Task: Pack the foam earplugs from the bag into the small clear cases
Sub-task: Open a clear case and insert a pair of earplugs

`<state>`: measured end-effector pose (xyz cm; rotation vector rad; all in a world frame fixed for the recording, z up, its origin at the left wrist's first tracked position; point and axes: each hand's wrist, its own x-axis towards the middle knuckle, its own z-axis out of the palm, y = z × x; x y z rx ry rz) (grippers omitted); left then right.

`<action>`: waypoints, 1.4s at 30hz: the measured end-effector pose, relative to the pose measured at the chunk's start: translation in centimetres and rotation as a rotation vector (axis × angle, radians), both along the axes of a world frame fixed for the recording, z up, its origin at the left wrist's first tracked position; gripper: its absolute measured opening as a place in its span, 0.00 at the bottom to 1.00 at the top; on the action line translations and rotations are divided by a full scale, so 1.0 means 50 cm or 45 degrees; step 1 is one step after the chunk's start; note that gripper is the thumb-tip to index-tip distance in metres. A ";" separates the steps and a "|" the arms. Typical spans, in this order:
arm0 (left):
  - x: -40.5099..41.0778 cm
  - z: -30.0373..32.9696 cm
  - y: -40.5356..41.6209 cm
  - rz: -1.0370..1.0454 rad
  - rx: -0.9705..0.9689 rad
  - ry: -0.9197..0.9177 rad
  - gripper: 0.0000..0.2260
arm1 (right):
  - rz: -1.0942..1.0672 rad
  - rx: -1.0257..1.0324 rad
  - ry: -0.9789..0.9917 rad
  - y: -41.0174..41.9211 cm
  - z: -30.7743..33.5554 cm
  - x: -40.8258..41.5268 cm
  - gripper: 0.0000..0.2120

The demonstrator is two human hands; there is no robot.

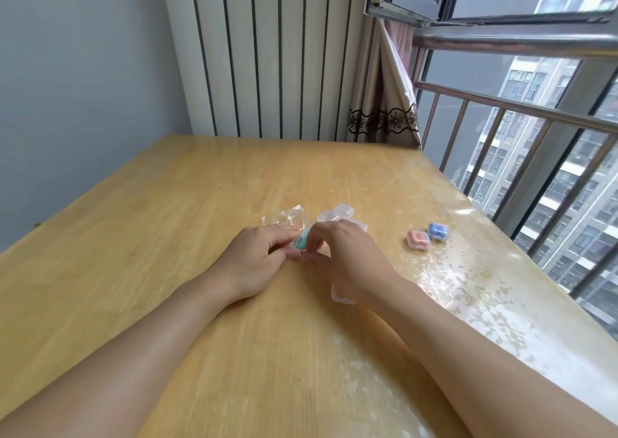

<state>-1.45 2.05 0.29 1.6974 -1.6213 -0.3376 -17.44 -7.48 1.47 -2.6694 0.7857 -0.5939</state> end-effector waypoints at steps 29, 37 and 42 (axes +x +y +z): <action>0.019 -0.008 0.003 0.134 -0.033 -0.163 0.15 | -0.016 -0.163 -0.113 0.009 0.035 -0.023 0.07; -0.034 0.038 0.023 0.231 -0.396 0.149 0.12 | 0.239 0.263 -0.111 -0.007 0.104 -0.125 0.06; -0.114 0.036 0.041 0.031 -0.273 0.492 0.05 | 0.307 0.299 -0.146 -0.006 0.115 -0.130 0.04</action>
